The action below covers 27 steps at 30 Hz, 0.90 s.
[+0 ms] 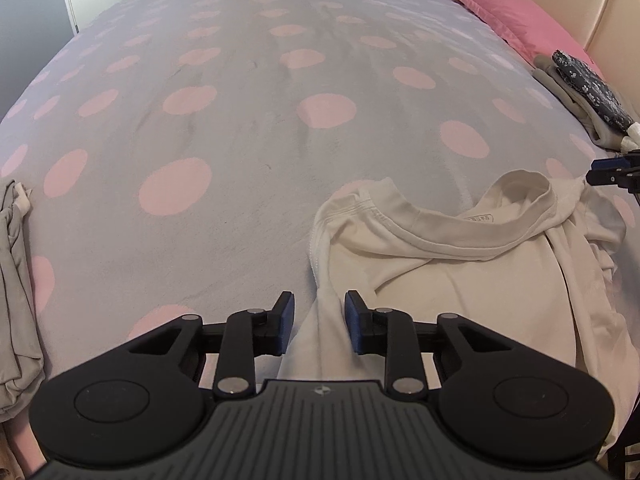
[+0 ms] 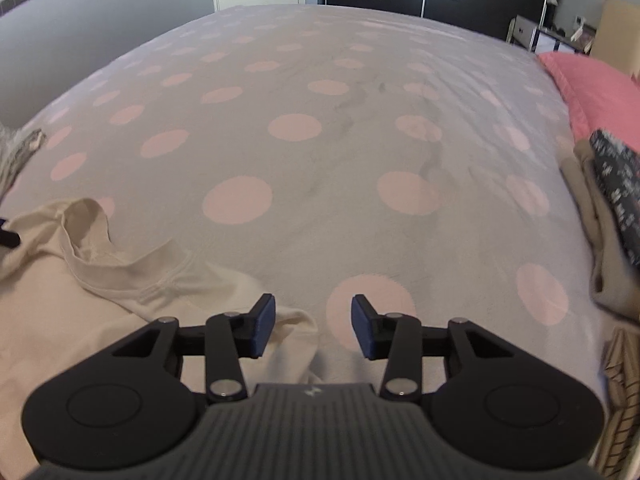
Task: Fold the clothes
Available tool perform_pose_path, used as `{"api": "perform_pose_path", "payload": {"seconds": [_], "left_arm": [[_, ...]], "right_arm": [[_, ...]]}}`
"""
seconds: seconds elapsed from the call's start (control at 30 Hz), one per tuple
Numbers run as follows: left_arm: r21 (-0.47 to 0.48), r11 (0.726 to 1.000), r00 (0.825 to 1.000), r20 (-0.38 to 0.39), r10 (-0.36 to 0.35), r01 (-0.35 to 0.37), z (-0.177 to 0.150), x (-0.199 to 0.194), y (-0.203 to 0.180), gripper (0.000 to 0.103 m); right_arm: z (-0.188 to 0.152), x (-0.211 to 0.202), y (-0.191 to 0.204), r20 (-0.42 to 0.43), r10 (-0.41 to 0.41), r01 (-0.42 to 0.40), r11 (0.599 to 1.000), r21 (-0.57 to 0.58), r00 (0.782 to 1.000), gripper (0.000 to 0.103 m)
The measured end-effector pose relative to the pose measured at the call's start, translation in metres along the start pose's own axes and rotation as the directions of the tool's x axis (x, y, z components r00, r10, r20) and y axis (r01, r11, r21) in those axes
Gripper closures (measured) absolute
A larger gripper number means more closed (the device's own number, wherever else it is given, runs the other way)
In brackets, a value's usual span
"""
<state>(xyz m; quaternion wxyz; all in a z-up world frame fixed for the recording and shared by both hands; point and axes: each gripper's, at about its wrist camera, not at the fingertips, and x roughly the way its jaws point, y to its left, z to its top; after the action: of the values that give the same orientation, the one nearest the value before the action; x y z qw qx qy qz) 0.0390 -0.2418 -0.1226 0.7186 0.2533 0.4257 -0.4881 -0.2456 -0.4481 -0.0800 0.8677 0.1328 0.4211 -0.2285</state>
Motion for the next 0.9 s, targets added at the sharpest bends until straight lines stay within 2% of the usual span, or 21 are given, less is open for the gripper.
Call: {"api": "perform_pose_path", "payload": {"seconds": [0.17,0.2,0.23,0.27,0.33,0.43,0.5,0.57,0.63,0.73,0.83,0.9], "left_arm": [[-0.002,1.0,1.0,0.0,-0.003,0.003,-0.001,0.001,0.002,0.079],[-0.001,1.0,1.0,-0.001,-0.007,0.007,-0.001,0.002,0.002,0.086],[0.001,1.0,1.0,-0.003,-0.011,0.011,0.0,0.002,0.002,0.091],[0.002,1.0,1.0,-0.004,-0.015,0.015,0.0,0.002,0.002,0.093],[0.004,1.0,1.0,0.013,-0.003,0.003,0.002,-0.002,0.004,0.097],[-0.001,0.998,0.996,0.066,0.057,-0.057,0.004,-0.012,0.006,0.1],[-0.027,0.994,0.988,0.111,0.109,-0.107,0.006,-0.024,0.012,0.101],[-0.06,0.989,0.976,0.163,0.146,-0.138,0.008,-0.041,0.018,0.101],[-0.098,0.984,0.96,0.221,0.17,-0.151,0.01,-0.064,0.024,0.101],[-0.155,0.974,0.93,0.304,0.206,-0.166,0.014,-0.098,0.034,0.101],[-0.158,0.976,0.886,0.417,0.202,-0.148,0.022,-0.142,0.03,0.101],[-0.141,0.977,0.847,0.488,0.211,-0.162,0.03,-0.172,0.022,0.101]], "right_arm": [[-0.007,0.013,0.001,-0.079,0.032,-0.032,0.999,0.005,0.996,0.059],[-0.009,0.015,0.0,-0.095,0.041,-0.039,0.999,0.027,0.995,0.066],[-0.01,0.017,-0.002,-0.104,0.057,-0.051,0.997,0.054,0.993,0.084],[-0.01,0.015,-0.003,-0.099,0.062,-0.056,0.996,0.069,0.993,0.092],[-0.009,0.01,-0.004,-0.081,0.063,-0.056,0.994,0.089,0.995,0.098],[0.0,-0.008,0.0,-0.014,-0.011,0.012,0.998,0.066,1.0,0.099],[0.006,-0.025,0.006,0.046,-0.083,0.082,0.996,0.034,0.995,0.1],[0.01,-0.043,0.014,0.108,-0.158,0.159,0.987,-0.005,0.981,0.1],[0.014,-0.063,0.02,0.172,-0.228,0.238,0.97,-0.038,0.958,0.1],[0.02,-0.097,0.023,0.261,-0.286,0.306,0.951,-0.039,0.922,0.1],[0.028,-0.138,0.026,0.355,-0.308,0.332,0.943,-0.007,0.883,0.1],[0.034,-0.17,0.035,0.43,-0.333,0.378,0.926,-0.02,0.839,0.1]]}}
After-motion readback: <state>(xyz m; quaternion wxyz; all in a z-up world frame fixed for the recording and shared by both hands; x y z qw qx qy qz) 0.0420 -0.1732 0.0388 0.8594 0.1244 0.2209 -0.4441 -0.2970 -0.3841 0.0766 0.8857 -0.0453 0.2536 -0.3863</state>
